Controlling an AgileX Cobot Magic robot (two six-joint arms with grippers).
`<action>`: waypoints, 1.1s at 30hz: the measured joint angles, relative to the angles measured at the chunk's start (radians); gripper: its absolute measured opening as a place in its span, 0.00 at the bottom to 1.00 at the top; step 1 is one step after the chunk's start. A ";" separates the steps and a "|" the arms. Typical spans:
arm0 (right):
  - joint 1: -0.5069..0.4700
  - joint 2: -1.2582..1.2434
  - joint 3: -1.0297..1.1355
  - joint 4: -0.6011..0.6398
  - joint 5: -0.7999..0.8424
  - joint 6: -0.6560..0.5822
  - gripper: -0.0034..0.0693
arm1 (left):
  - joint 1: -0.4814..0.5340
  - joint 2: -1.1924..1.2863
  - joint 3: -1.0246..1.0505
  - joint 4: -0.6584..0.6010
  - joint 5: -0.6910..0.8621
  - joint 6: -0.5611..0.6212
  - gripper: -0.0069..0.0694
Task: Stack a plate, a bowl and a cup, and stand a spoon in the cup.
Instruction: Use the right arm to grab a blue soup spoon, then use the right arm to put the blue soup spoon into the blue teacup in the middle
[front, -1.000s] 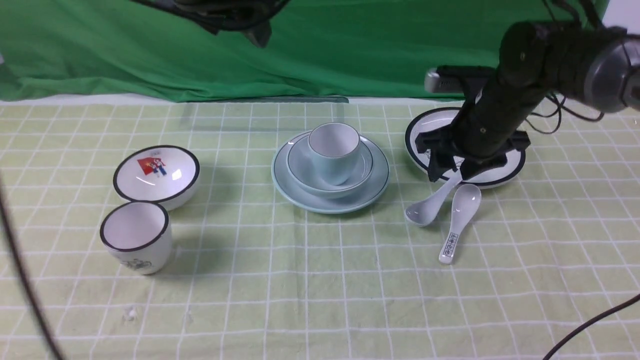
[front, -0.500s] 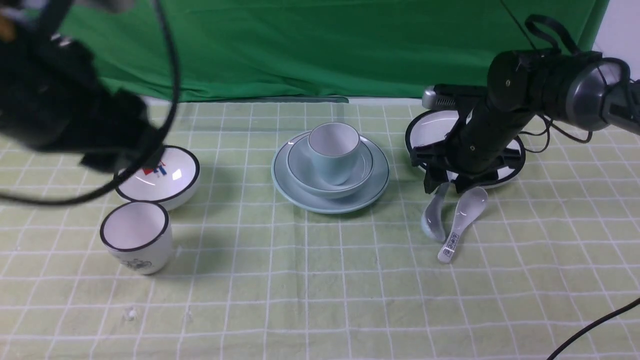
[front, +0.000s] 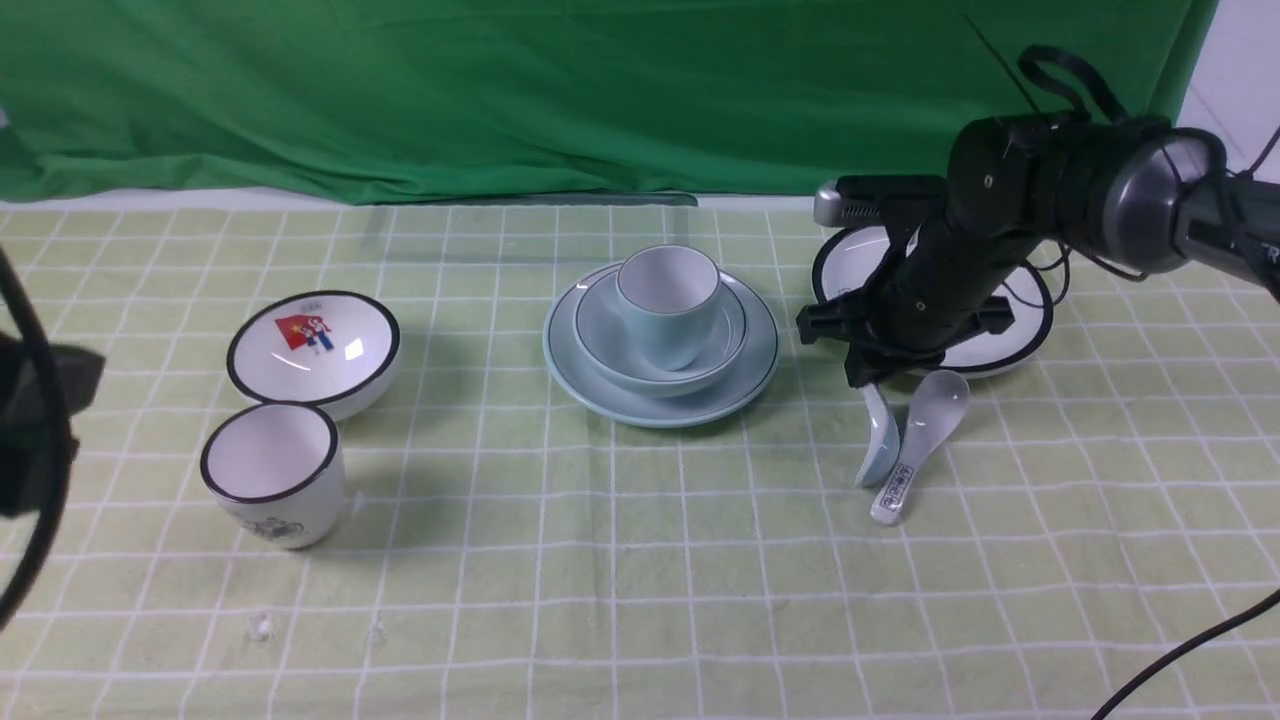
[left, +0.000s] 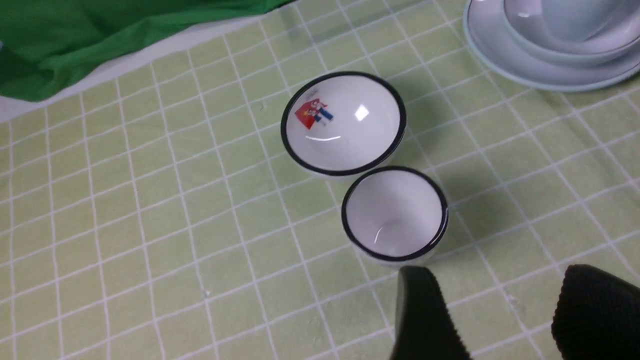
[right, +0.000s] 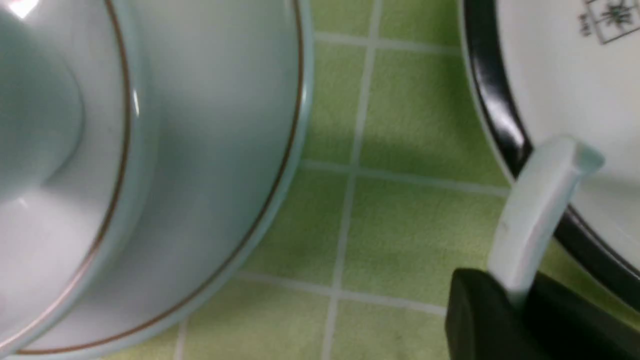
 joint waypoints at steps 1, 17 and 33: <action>0.000 0.000 0.000 0.002 0.001 -0.009 0.15 | 0.000 -0.009 0.018 0.010 -0.001 0.000 0.50; 0.165 -0.195 0.005 0.069 -0.562 -0.308 0.15 | 0.000 -0.112 0.366 0.088 -0.462 -0.151 0.05; 0.239 -0.047 0.006 0.071 -0.758 -0.524 0.43 | 0.000 -0.113 0.370 0.084 -0.559 -0.157 0.04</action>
